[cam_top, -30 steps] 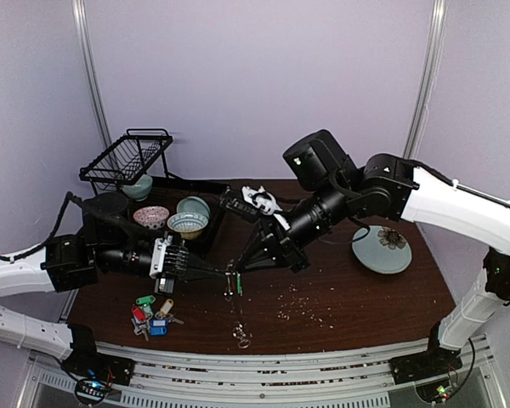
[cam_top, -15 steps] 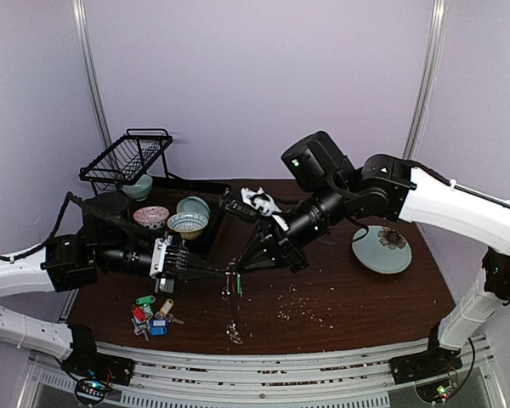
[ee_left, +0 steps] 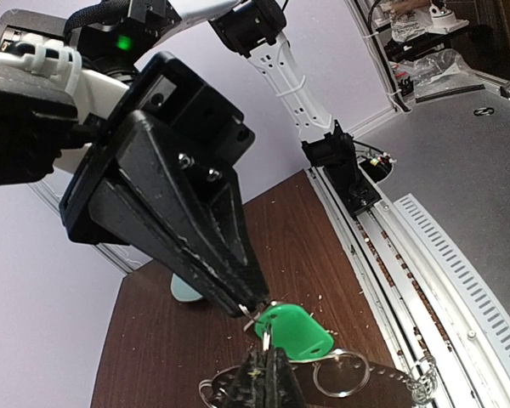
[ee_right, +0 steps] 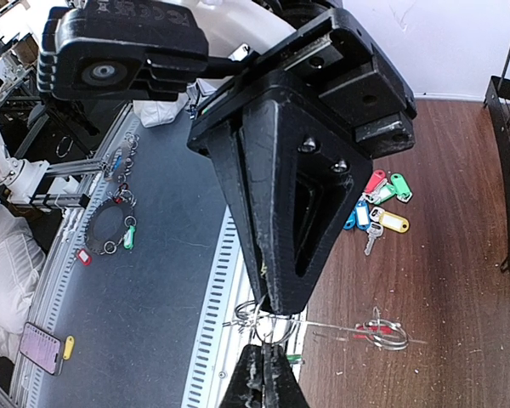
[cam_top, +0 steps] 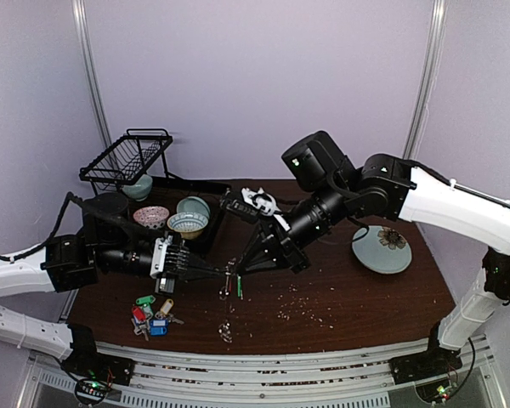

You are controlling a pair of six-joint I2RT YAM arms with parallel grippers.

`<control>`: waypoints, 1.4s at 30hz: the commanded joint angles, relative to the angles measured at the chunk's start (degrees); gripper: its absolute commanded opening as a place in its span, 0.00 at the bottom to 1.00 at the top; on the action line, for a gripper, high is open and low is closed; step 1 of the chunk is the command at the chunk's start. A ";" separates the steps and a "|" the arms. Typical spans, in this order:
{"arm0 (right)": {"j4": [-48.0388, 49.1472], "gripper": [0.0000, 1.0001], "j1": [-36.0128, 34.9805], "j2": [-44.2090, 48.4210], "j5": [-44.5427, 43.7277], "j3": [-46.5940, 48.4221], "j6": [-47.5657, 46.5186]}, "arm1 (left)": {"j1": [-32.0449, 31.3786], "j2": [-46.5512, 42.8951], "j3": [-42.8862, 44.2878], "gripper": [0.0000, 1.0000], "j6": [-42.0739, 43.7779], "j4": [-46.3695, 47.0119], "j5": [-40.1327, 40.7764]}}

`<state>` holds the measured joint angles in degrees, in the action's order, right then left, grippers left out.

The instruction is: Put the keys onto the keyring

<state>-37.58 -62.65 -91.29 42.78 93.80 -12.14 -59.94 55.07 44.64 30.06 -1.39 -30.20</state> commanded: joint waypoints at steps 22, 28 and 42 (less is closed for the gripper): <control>0.27 0.00 -1.00 -2.14 0.02 -0.59 -0.36 | 0.17 -0.60 -0.08 0.00 -0.75 4.64 1.46; 0.53 0.00 -1.08 -2.07 0.39 -1.17 -0.14 | 0.16 -0.82 -0.17 0.00 -1.42 5.46 1.92; 11.37 0.00 0.37 1.98 3.88 -7.17 4.41 | 0.13 -2.07 -5.32 0.00 -12.75 21.06 -2.45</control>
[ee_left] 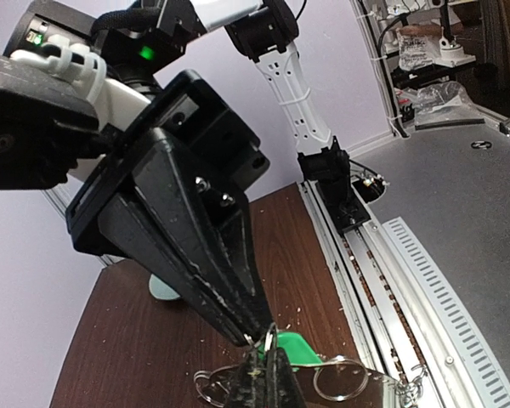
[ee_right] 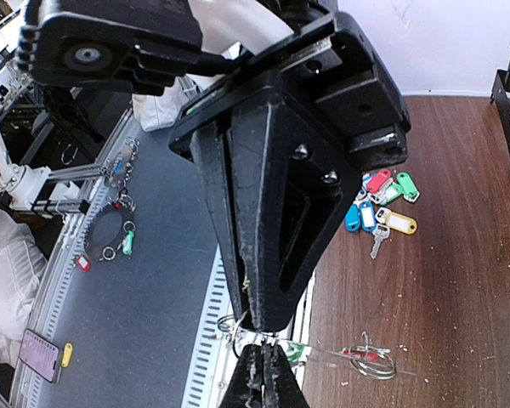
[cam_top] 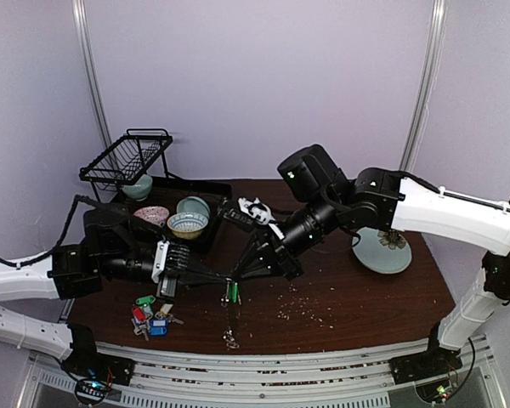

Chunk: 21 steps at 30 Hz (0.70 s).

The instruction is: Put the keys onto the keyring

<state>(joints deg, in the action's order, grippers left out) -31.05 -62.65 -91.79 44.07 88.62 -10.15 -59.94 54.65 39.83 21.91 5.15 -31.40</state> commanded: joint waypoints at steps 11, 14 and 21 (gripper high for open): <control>9.58 0.00 1.66 4.16 7.06 -4.59 6.81 | 0.26 -4.34 -4.07 0.00 -10.55 24.57 -1.97; 12.10 0.00 1.63 4.28 7.84 -5.09 8.39 | 0.26 -4.39 -4.31 0.00 -11.15 25.60 -2.13; 16.50 0.00 1.59 4.81 8.72 -6.75 10.81 | 0.26 -4.33 -5.06 0.00 -14.66 29.56 -3.29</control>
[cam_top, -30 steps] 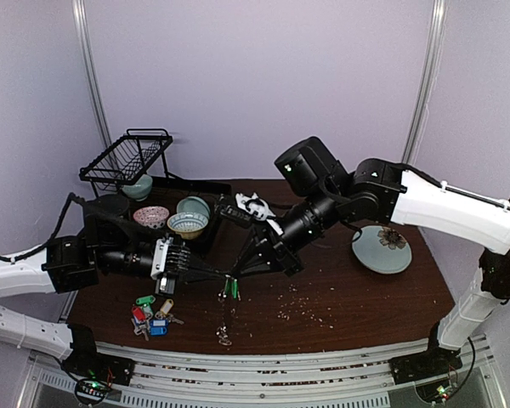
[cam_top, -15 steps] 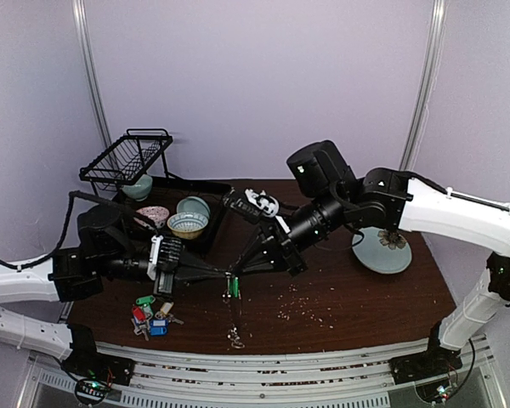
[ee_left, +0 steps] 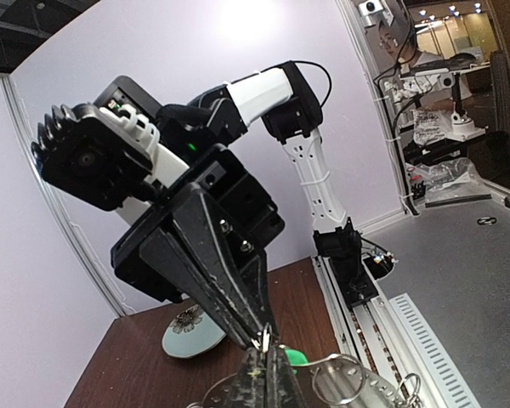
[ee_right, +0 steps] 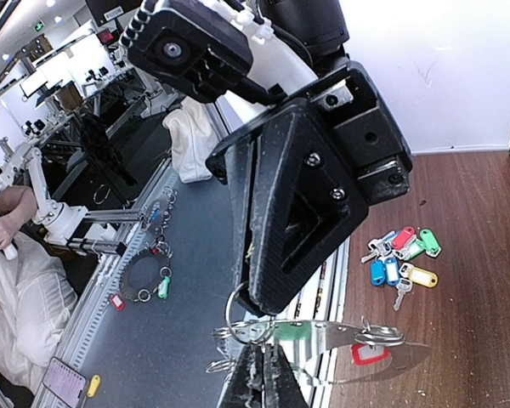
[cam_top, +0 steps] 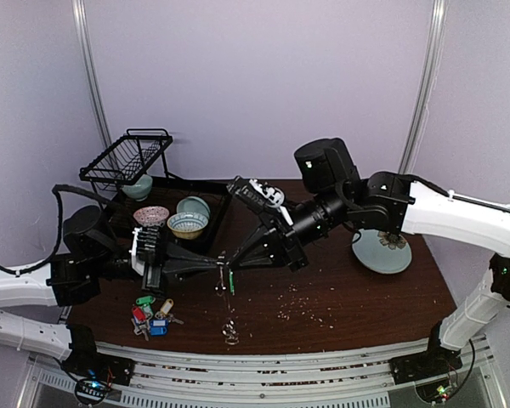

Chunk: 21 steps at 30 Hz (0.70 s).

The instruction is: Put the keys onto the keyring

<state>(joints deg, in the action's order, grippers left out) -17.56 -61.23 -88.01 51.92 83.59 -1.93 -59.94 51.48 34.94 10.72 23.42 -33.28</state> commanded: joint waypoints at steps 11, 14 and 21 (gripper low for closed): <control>12.42 0.00 0.19 1.35 1.51 -2.64 6.54 | 0.26 -0.63 -1.34 0.00 -7.85 17.99 0.10; 14.78 0.00 0.16 1.35 -0.07 -3.07 7.58 | 0.26 0.11 -1.28 0.00 -9.21 19.88 0.46; 19.51 0.00 0.01 1.41 0.59 -4.22 9.65 | 0.20 2.55 -0.46 0.00 -11.54 24.38 1.50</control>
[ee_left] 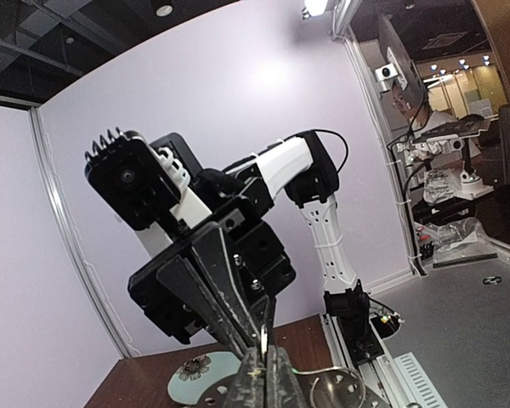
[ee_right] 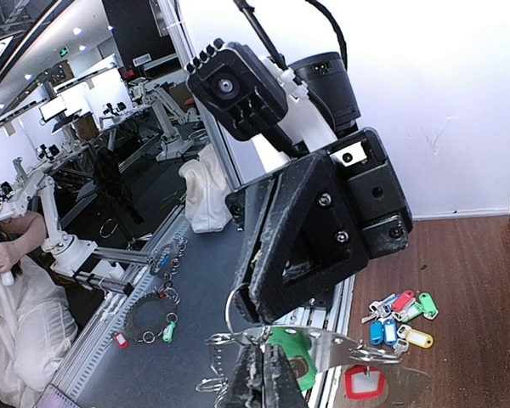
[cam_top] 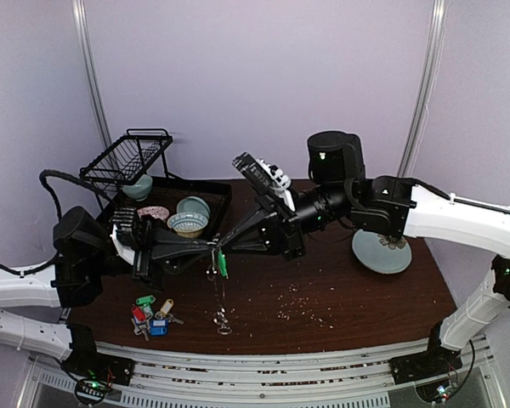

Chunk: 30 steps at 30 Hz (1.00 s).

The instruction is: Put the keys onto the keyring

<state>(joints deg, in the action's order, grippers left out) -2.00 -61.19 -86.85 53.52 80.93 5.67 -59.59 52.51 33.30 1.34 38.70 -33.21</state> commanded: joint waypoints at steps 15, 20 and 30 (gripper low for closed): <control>4.71 0.09 0.01 3.44 -2.78 -3.76 1.51 | -0.17 2.65 1.04 0.00 -2.83 10.89 3.46; 4.89 0.15 -0.02 3.69 -3.59 -3.93 1.63 | -0.13 2.56 0.92 0.00 -2.74 10.70 3.23; 6.24 0.22 0.06 5.59 -5.22 -5.53 1.81 | -0.15 1.60 0.65 0.00 -1.62 10.07 3.03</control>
<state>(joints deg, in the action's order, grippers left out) 1.93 -60.99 -83.61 48.86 76.49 7.11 -59.64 55.18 33.30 -1.19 44.99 -30.85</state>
